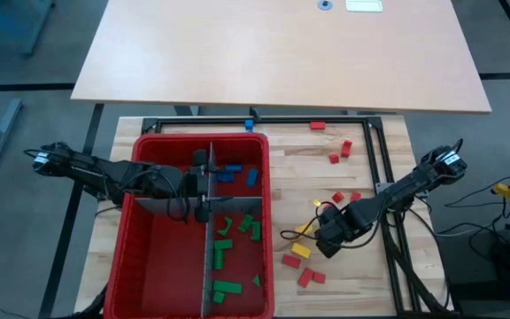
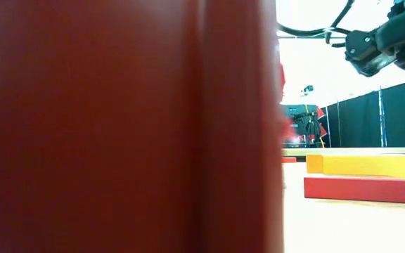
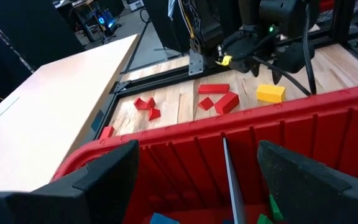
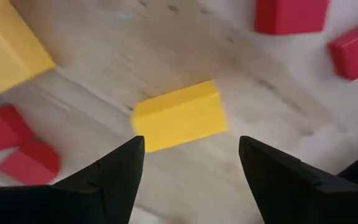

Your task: Sort blocks

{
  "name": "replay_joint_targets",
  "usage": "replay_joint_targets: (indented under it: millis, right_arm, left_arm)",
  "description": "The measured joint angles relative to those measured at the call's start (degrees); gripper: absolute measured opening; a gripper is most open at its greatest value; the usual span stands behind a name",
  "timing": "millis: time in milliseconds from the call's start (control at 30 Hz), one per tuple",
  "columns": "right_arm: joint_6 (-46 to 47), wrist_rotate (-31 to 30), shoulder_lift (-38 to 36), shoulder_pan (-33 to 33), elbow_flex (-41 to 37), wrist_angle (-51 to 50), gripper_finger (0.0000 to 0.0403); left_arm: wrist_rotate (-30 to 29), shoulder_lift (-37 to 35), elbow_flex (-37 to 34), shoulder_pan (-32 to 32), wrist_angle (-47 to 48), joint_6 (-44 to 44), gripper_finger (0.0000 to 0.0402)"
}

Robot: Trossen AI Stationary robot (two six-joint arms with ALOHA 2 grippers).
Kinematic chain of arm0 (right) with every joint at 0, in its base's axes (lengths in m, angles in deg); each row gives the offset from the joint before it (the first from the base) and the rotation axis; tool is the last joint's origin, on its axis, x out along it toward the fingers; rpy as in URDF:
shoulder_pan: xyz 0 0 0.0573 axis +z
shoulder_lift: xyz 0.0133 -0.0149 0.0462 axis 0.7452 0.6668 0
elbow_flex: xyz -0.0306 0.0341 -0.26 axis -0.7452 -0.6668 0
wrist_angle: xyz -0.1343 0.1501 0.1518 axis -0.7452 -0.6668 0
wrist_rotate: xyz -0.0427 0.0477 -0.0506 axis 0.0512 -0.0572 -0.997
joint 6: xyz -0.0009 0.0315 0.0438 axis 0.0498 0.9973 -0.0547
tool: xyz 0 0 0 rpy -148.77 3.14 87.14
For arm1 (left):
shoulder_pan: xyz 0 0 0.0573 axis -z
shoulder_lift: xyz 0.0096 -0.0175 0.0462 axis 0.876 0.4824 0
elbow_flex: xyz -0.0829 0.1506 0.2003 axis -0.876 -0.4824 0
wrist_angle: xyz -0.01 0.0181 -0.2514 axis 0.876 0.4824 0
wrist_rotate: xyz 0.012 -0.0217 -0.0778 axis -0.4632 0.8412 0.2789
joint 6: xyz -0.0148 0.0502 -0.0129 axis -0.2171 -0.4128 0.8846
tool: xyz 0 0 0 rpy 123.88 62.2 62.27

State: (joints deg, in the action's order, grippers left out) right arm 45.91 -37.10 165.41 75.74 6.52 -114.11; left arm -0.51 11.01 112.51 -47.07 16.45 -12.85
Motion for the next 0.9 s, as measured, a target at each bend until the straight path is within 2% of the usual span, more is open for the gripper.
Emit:
replay_joint_targets:
  millis: [267, 567, 900]
  right_arm:
    - [8.91, 3.04, -0.02, -0.12, -2.04, 10.33, 0.0214]
    - [12.37, 3.18, -0.02, -0.51, -3.53, 10.70, 0.0216]
    - [14.35, 8.61, -0.02, -0.49, -6.92, 15.84, 0.0202]
  left_arm:
    - [0.00, 0.00, 0.00, 0.02, 1.46, -0.08, 0.0313]
    - [0.01, 0.00, 0.00, 0.00, 3.68, -1.51, 0.0313]
    - [0.00, 0.00, 0.00, 0.00, 4.78, -1.51, 0.0313]
